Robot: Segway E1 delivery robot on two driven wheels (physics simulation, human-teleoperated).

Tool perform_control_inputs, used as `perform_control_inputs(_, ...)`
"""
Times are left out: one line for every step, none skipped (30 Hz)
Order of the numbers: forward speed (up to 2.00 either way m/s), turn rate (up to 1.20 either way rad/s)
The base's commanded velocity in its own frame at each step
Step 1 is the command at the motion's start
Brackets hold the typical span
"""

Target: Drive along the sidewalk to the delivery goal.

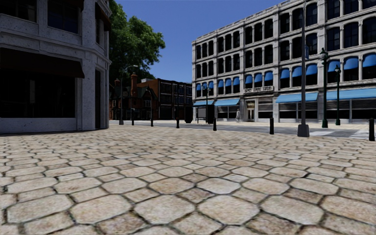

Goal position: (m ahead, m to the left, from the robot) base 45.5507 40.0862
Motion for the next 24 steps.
perform_control_inputs(2.00,0.00)
perform_control_inputs(2.00,0.00)
perform_control_inputs(2.00,0.00)
perform_control_inputs(2.00,0.00)
perform_control_inputs(2.00,0.00)
perform_control_inputs(2.00,0.00)
perform_control_inputs(2.00,0.00)
perform_control_inputs(2.00,0.00)
perform_control_inputs(2.00,0.00)
perform_control_inputs(2.00,0.00)
perform_control_inputs(2.00,0.00)
perform_control_inputs(2.00,0.00)
perform_control_inputs(2.00,0.00)
perform_control_inputs(2.00,0.00)
perform_control_inputs(2.00,0.00)
perform_control_inputs(2.00,0.00)
perform_control_inputs(2.00,0.00)
perform_control_inputs(2.00,0.00)
perform_control_inputs(2.00,0.00)
perform_control_inputs(2.00,0.00)
perform_control_inputs(2.00,0.00)
perform_control_inputs(2.00,0.00)
perform_control_inputs(2.00,0.00)
perform_control_inputs(2.00,0.00)
